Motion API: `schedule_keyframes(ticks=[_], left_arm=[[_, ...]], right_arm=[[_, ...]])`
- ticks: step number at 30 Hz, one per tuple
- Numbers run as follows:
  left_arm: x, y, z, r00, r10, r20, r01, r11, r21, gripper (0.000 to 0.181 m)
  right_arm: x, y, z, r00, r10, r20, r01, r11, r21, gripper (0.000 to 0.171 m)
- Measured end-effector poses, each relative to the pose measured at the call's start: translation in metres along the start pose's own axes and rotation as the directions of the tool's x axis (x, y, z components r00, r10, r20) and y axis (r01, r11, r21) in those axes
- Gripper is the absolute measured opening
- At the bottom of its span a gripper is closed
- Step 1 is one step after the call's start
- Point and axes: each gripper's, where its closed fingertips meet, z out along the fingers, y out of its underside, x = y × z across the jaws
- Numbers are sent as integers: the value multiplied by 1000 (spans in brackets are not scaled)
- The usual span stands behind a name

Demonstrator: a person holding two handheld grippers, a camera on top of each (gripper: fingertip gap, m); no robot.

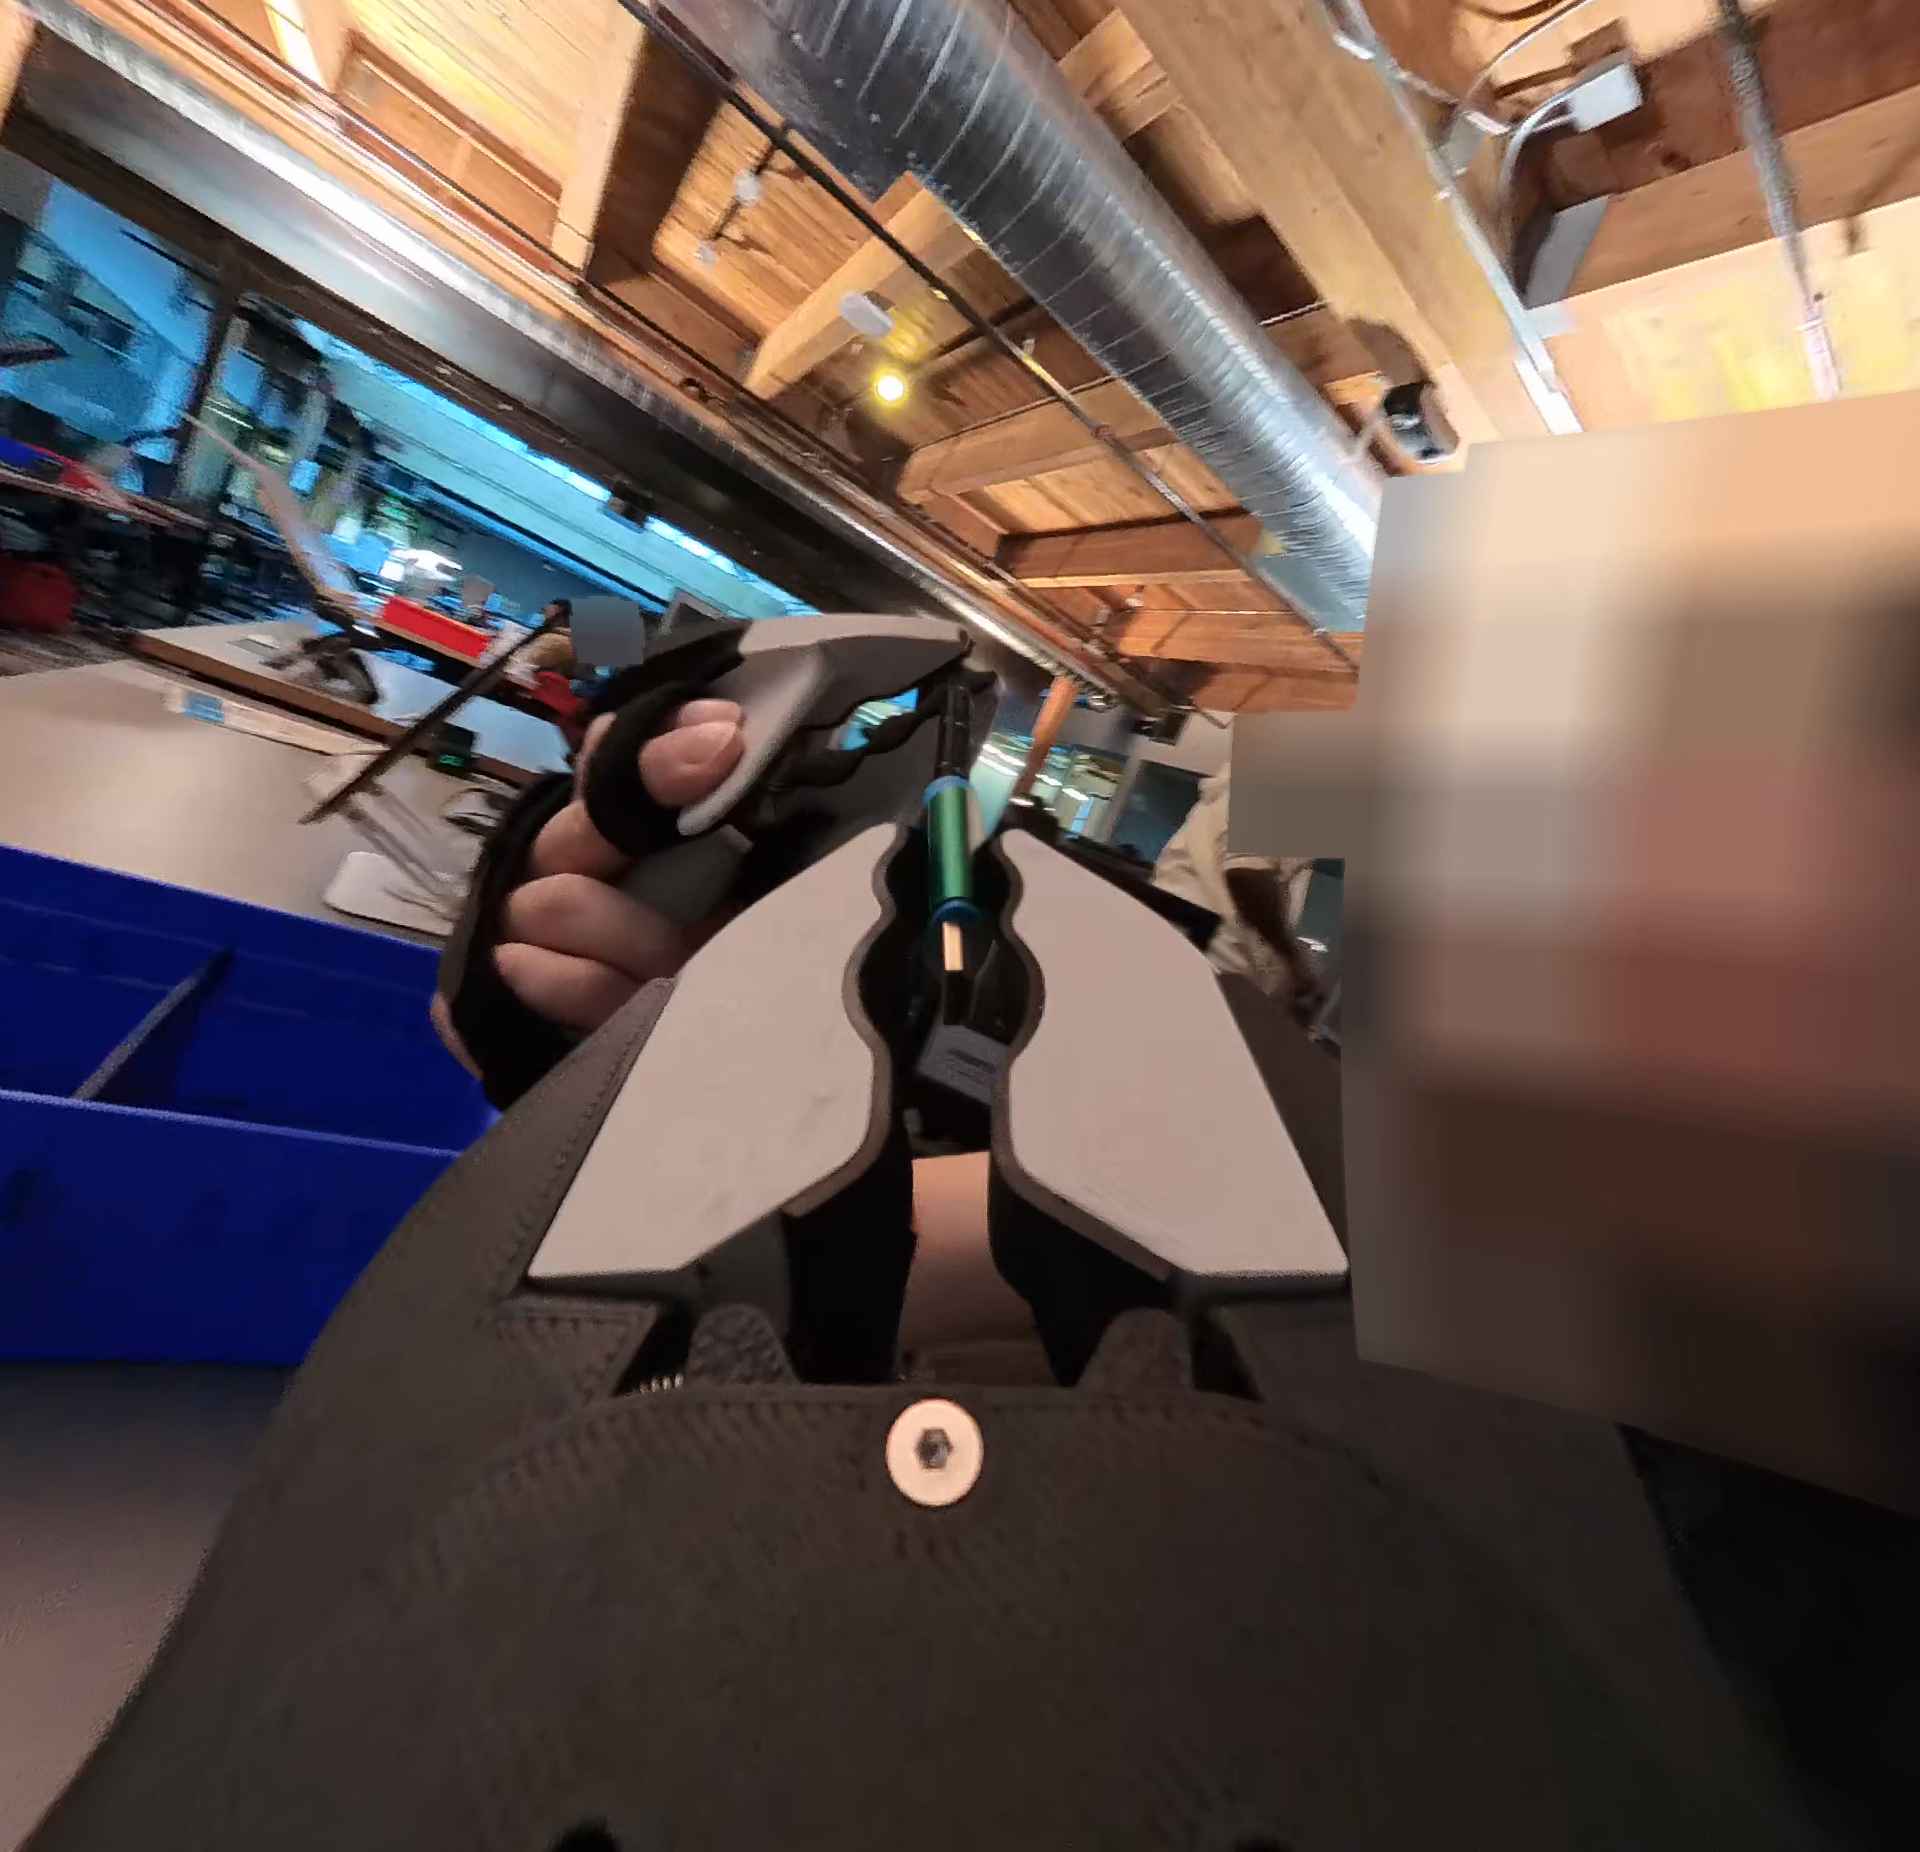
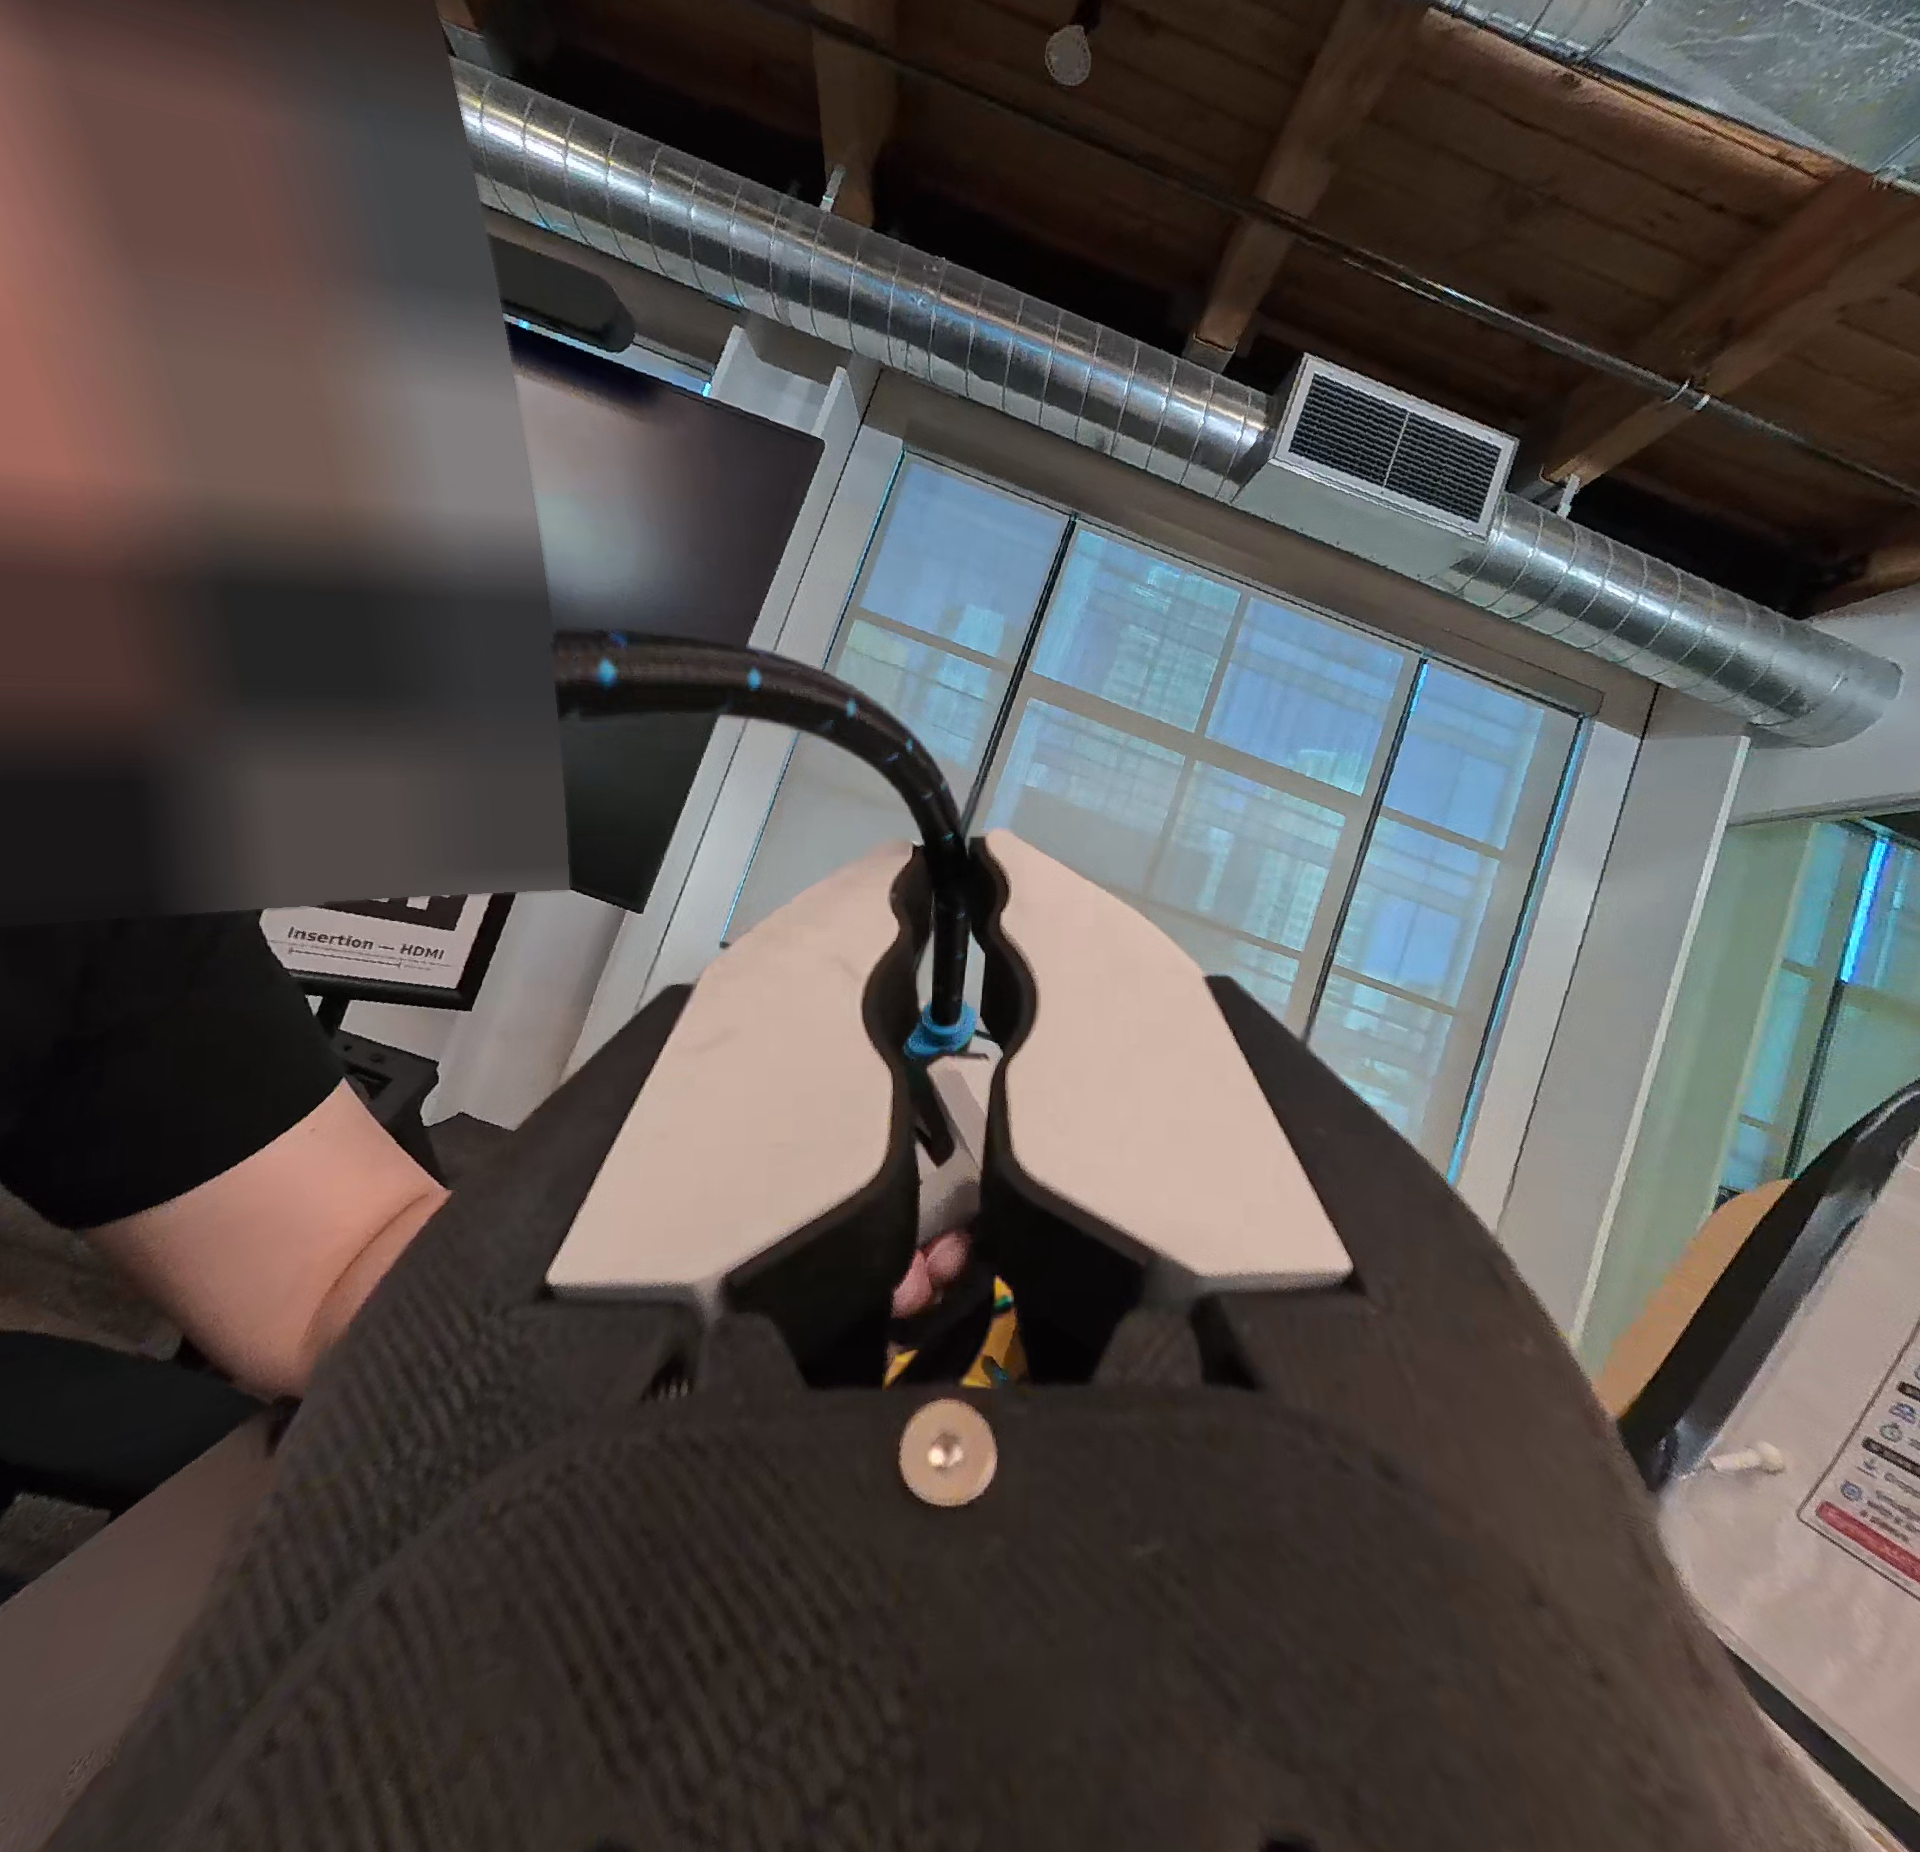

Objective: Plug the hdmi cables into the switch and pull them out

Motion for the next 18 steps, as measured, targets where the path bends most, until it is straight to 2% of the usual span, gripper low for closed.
schedule_keyframes(ticks=[1,4,5,8,11,13,16,18], left_arm=[[-2,-2,-1,999,29,34,-29,1000,2,11],[-6,-10,-7,975,153,159,-151,988,-24,10],[-8,-12,-10,955,211,208,-205,978,-48,10],[-10,-18,-19,877,364,314,-335,931,-144,10],[0,-19,-17,834,455,310,-410,889,-203,11],[5,-19,-16,803,508,311,-452,860,-236,11],[14,-22,-14,753,583,305,-520,812,-267,11],[20,-26,-15,726,611,316,-547,791,-273,11]], right_arm=[[2,1,-1,1000,-4,-12,3,1000,-7,8],[12,9,-4,999,-1,-54,-2,999,-45,11],[15,14,-5,998,3,-63,-7,998,-70,6],[24,28,-10,996,14,-89,-27,988,-153,16],[33,46,-20,994,-35,-106,3,958,-286,20],[45,58,-33,980,-146,-138,82,918,-387,19],[98,68,-71,872,-325,-366,67,821,-567,19],[132,66,-109,731,-422,-536,-33,763,-645,19]])
